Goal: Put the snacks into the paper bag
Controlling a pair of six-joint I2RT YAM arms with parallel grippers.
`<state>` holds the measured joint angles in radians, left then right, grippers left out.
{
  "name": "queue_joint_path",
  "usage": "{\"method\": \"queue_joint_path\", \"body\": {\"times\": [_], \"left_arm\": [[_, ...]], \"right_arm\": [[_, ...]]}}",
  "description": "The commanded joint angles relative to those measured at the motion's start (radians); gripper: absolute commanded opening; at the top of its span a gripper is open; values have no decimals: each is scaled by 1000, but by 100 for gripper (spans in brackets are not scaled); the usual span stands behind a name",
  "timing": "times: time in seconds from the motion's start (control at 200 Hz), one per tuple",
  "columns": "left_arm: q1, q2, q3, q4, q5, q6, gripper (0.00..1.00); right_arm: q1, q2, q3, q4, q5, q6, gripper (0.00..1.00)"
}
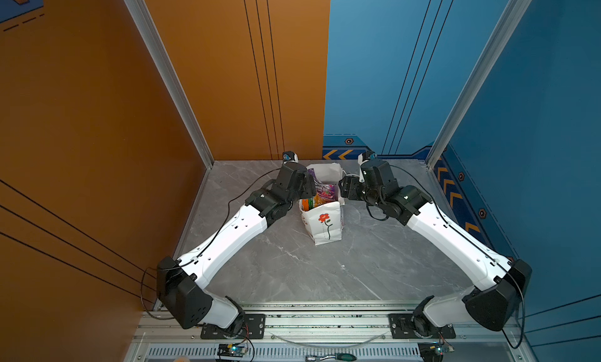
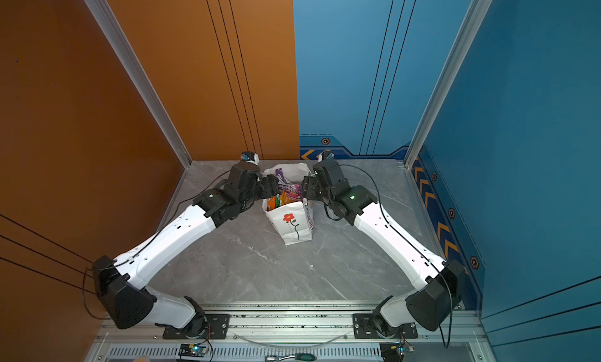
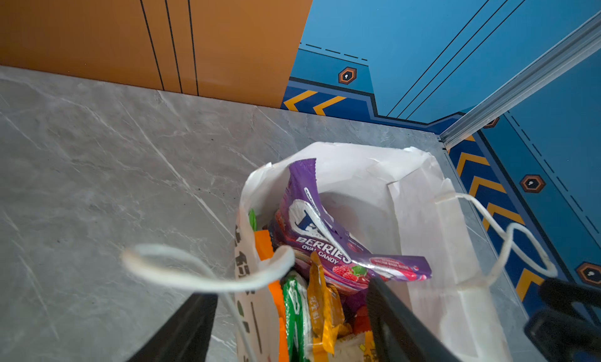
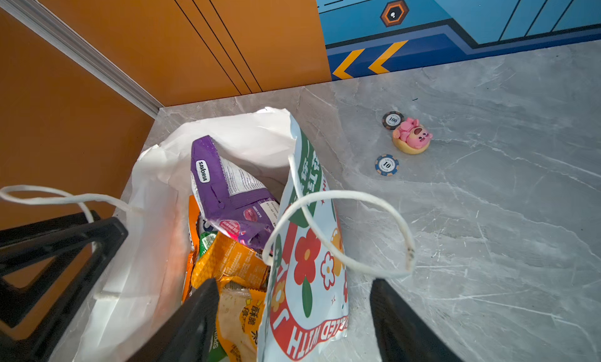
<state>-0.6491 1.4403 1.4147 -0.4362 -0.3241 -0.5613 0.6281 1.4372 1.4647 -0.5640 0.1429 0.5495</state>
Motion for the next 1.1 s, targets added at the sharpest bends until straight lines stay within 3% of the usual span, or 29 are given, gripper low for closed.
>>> {"method": "queue_joint_path", "body": {"times": [0.0,0.05,0.14,0.355,0.471,0.596,0.716,0.861,1.096], "left_arm": [[1,-28,6,-41,-41,10,83],[2,-33,4,-48,-45,12,85],[3,-52,3,-57,-56,18,100],[-4,-159,27,-127,-53,79,98],[-9,-279,-47,-123,-176,97,98],[-6,-426,-195,-73,-421,127,98],[13,-534,-375,45,-616,181,98],[76,-544,-550,171,-766,214,98],[190,-426,-837,684,-696,517,98]], "right_arm": [[-2,-20,5,3,-9,-13,81],[-1,-20,9,1,-12,-14,83],[-3,-35,5,0,0,-18,86],[-23,-154,-29,-4,97,-92,96],[-68,-254,-94,17,169,-140,98],[-168,-360,-207,62,172,-158,98],[-283,-440,-352,135,180,-168,100],[-386,-496,-553,290,294,-201,100],[-464,-382,-816,623,377,-313,100]]}}
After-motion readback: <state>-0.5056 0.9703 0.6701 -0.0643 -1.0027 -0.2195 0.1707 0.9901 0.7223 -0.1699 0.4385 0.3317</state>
